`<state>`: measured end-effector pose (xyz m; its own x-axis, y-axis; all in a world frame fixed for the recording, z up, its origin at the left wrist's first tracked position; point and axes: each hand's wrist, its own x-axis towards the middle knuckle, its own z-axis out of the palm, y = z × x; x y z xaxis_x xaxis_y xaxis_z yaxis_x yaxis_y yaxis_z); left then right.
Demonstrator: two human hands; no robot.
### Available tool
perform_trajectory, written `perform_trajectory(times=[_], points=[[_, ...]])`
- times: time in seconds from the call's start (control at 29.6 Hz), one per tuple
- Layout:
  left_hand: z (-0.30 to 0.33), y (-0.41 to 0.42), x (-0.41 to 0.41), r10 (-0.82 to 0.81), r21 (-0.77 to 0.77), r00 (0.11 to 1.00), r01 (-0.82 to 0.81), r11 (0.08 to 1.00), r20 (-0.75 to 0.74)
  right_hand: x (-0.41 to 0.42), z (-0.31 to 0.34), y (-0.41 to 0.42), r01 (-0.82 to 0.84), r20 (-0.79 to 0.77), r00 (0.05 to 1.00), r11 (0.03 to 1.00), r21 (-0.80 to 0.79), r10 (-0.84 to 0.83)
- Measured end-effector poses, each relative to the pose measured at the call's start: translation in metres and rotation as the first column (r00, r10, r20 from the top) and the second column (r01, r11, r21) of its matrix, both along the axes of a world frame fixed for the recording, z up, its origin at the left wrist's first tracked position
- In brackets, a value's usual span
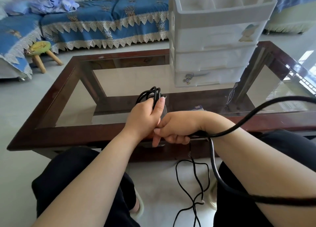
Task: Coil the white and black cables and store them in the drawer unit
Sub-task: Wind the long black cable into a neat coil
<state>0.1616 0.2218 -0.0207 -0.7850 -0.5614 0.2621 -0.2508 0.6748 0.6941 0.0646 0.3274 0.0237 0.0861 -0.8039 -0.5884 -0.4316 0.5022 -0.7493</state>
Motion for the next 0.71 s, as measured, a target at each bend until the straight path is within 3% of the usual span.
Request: perform_trajectory(times=[0.2, 0.34, 0.44, 0.51, 0.54, 0.71], points=[[0.002, -0.001, 0.008, -0.118, -0.107, 0.992, 0.122, 0.987, 0.041, -0.006, -0.002, -0.001, -0.052, 0.224, 0.974, 0.996, 0.067, 0.036], [0.006, -0.002, 0.007, -0.134, 0.153, 0.988, 0.121, 0.981, 0.078, -0.007, -0.004, 0.003, 0.083, 0.464, 0.881, 0.996, 0.025, -0.085], [0.012, -0.007, 0.007, -0.089, 0.482, 0.995, 0.055, 0.875, 0.047, -0.015, -0.004, 0.002, 0.256, 0.765, 0.594, 0.960, 0.114, -0.250], [0.014, -0.010, 0.009, -0.059, 0.684, 0.996, 0.001, 0.730, 0.062, -0.021, -0.004, 0.002, 0.292, 0.891, 0.354, 0.939, 0.184, -0.284], [0.015, -0.012, 0.011, -0.055, 0.753, 0.996, -0.014, 0.658, 0.067, -0.022, -0.004, 0.001, 0.317, 0.920, 0.279, 0.931, 0.181, -0.275], [0.020, -0.021, 0.014, -0.199, 0.913, 0.979, 0.120, 0.390, -0.043, -0.009, -0.007, -0.002, 0.553, 0.962, 0.112, 0.820, 0.148, -0.249]])
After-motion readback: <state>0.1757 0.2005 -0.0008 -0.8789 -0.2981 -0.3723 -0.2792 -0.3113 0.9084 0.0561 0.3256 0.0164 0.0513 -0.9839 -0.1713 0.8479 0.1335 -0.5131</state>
